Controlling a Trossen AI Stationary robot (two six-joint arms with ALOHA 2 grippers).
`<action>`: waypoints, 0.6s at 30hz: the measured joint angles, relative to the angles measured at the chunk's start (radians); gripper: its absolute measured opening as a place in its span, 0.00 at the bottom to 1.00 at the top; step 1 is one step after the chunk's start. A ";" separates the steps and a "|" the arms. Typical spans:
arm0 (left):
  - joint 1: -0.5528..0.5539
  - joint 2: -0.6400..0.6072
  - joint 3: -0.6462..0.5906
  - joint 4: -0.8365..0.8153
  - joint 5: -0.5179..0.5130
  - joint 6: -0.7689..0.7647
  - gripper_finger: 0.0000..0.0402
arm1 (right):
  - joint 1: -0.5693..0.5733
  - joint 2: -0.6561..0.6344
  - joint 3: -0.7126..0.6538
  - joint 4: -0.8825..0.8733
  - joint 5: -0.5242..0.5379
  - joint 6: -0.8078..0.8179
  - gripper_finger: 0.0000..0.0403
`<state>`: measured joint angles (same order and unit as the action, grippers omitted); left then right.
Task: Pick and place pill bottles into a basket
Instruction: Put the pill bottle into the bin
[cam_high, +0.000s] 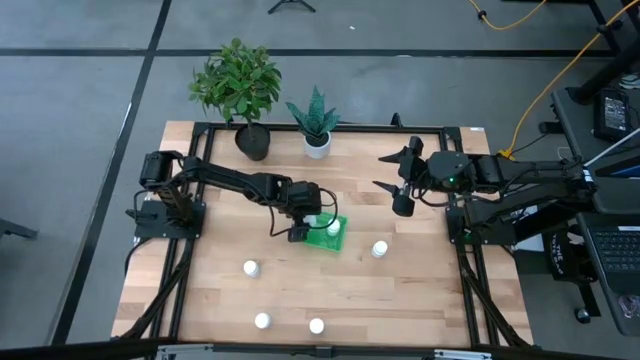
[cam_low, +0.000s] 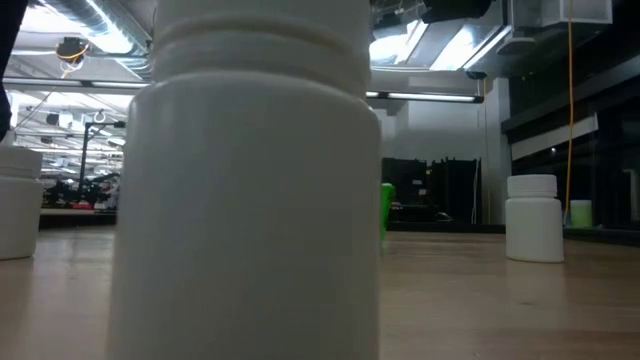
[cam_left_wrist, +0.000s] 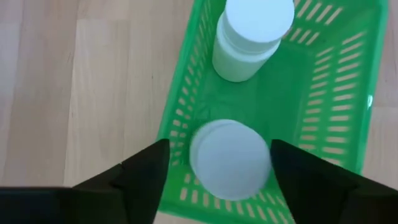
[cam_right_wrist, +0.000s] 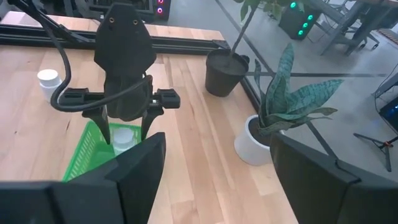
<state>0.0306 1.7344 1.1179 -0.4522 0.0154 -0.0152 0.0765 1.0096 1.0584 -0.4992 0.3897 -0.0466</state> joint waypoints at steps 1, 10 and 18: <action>0.000 -0.001 0.000 0.000 0.000 -0.004 0.71 | 0.000 0.000 0.000 0.000 0.000 0.000 0.72; -0.001 -0.037 0.203 -0.226 -0.059 0.086 0.80 | 0.001 0.000 0.000 -0.041 -0.042 0.021 0.72; -0.001 -0.134 0.444 -0.336 -0.204 0.120 0.80 | 0.111 0.017 0.000 -0.245 -0.130 0.317 0.72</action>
<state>0.0299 1.6006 1.5620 -0.7881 -0.1883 0.1047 0.1877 1.0270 1.0588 -0.7440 0.2596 0.2705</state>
